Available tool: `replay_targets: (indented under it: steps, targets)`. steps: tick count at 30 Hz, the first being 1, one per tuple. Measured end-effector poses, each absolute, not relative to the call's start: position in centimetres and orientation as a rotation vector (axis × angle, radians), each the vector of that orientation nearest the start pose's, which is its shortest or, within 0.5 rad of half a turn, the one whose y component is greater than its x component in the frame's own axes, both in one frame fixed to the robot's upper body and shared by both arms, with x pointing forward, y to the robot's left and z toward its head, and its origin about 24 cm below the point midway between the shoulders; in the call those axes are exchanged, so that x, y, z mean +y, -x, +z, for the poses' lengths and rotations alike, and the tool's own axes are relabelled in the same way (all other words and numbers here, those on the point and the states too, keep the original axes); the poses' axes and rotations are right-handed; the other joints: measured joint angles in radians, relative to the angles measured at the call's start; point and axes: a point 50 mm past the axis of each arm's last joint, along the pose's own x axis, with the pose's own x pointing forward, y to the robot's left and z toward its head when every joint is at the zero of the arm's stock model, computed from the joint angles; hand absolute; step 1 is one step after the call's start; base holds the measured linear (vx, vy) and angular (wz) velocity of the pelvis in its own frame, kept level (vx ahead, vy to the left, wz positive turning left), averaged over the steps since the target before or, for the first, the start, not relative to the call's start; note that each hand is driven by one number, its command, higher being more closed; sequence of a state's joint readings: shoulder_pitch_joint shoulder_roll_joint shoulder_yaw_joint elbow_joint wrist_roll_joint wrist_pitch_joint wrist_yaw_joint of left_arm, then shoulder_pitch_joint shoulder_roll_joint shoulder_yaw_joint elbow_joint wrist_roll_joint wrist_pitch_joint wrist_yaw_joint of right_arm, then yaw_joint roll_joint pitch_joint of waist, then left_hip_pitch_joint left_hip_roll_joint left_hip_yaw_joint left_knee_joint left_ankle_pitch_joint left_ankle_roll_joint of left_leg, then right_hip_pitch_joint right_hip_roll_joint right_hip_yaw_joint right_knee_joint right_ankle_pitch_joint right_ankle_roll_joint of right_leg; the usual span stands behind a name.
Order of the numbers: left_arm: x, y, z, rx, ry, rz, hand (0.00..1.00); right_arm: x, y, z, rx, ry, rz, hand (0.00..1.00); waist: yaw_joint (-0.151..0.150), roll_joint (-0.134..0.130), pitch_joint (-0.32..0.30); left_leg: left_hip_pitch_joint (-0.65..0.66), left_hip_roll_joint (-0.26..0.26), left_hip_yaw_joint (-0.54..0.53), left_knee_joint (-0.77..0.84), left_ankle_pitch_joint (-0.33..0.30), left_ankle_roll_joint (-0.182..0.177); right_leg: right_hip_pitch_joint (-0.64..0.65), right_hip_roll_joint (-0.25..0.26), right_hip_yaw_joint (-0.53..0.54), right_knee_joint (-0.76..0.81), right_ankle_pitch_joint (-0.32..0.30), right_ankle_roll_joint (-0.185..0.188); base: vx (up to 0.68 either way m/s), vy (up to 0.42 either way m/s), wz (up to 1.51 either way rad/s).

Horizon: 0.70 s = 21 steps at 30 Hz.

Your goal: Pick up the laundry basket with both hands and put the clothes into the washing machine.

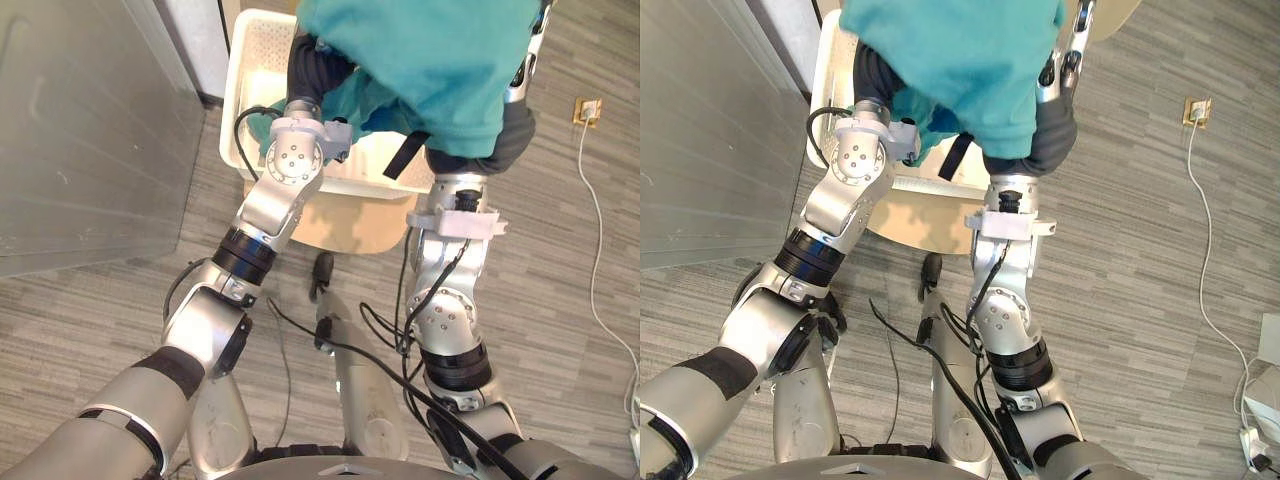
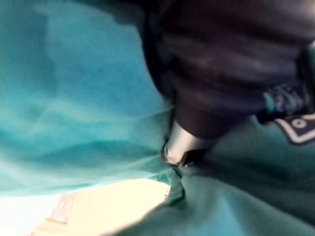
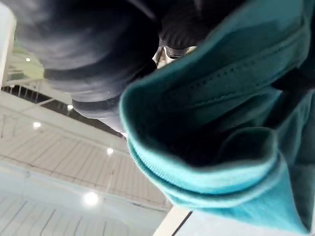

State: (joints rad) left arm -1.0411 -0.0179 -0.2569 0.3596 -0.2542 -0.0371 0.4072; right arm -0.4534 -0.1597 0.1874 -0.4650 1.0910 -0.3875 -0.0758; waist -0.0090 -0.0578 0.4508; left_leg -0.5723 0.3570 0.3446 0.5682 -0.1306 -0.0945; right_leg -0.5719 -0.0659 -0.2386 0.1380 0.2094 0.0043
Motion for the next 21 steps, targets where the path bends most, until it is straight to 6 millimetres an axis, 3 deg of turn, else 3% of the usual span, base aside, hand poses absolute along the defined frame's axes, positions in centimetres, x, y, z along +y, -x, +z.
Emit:
replay_targets:
  steps: [5,11,16,21]
  targets:
    - [2.3,-35.2,26.0,-0.554,0.182,-0.173,1.0,-14.4,-24.4,22.7,-0.822,-0.986,0.383,0.0,-0.003,0.001,-0.007,0.098,-0.015,0.009,-0.038,0.002,-0.006,0.066,-0.009,-0.001,0.027,-0.028,0.008,0.06,-0.001,0.01]
    - [4.4,-35.8,23.8,-0.508,0.157,-0.154,1.0,-18.1,-24.0,15.5,-0.58,-0.786,0.07,0.0,-0.043,0.012,-0.102,0.182,-0.054,0.011,-0.104,0.005,-0.01,0.123,-0.027,0.001,0.021,-0.049,0.018,0.07,0.003,0.05]
    - [8.1,-34.3,21.3,-0.505,0.245,-0.104,1.0,-22.6,-20.8,7.6,-0.277,-0.531,-0.382,0.0,-0.077,0.048,-0.182,0.291,-0.089,0.013,-0.175,0.005,-0.011,0.226,-0.034,0.001,-0.028,-0.058,0.029,0.09,0.013,0.03]
    - [11.6,-32.6,20.9,-0.557,0.315,-0.024,1.0,-25.7,-18.0,2.0,0.043,-0.213,-0.702,0.0,-0.079,0.072,-0.226,0.39,-0.107,0.012,-0.225,0.003,-0.014,0.328,-0.034,-0.005,-0.08,-0.06,0.033,0.07,0.035,0.02]
